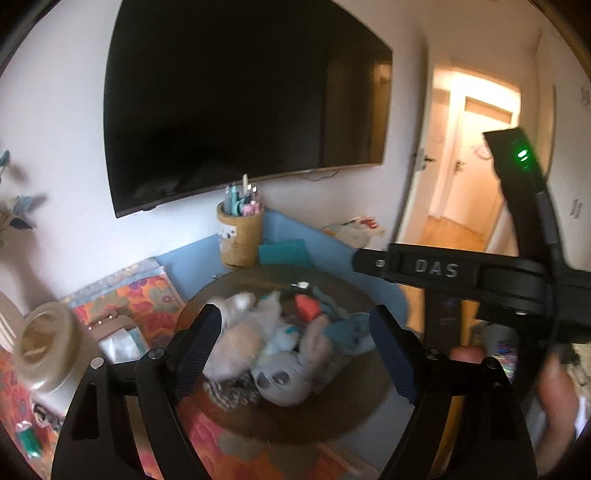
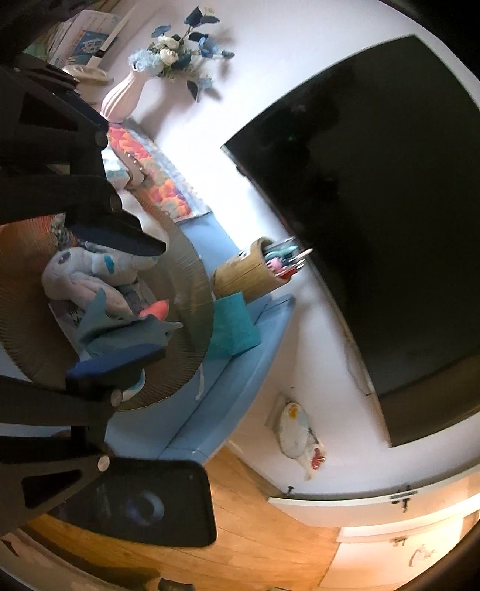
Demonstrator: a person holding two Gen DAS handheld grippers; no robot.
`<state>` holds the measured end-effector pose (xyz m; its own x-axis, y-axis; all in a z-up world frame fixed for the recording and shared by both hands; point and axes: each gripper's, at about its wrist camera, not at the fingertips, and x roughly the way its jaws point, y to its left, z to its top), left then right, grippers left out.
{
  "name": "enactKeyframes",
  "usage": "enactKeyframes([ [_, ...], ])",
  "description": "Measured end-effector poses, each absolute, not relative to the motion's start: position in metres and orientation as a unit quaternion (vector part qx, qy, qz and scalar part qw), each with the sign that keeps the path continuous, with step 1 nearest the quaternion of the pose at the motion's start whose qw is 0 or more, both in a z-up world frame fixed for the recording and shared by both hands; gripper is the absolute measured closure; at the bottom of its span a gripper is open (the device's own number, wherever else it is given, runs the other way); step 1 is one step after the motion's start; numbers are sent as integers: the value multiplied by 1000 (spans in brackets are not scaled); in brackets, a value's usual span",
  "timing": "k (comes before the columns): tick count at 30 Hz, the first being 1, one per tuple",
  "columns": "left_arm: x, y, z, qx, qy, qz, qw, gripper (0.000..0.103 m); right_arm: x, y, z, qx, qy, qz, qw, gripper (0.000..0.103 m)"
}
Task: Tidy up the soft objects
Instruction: 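Move both tools back over the floral table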
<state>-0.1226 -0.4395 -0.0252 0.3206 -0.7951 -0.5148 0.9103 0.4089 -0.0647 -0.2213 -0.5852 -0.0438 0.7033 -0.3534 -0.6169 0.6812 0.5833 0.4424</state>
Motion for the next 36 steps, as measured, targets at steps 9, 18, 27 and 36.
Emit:
enactKeyframes([
  [9,-97,-300,20,55,249,-577,776,22,-234,-487,-15,289,227,-240,898,50],
  [18,3,-128,64,6,235,-439,867,17,-185,-375,-4,208,245,-128,938,48],
  [27,78,-80,-8,9,323,-376,869,3,-80,-286,-35,161,324,-38,931,48],
  [36,104,-126,-133,68,413,-398,816,3,29,-256,-87,122,409,-38,903,48],
])
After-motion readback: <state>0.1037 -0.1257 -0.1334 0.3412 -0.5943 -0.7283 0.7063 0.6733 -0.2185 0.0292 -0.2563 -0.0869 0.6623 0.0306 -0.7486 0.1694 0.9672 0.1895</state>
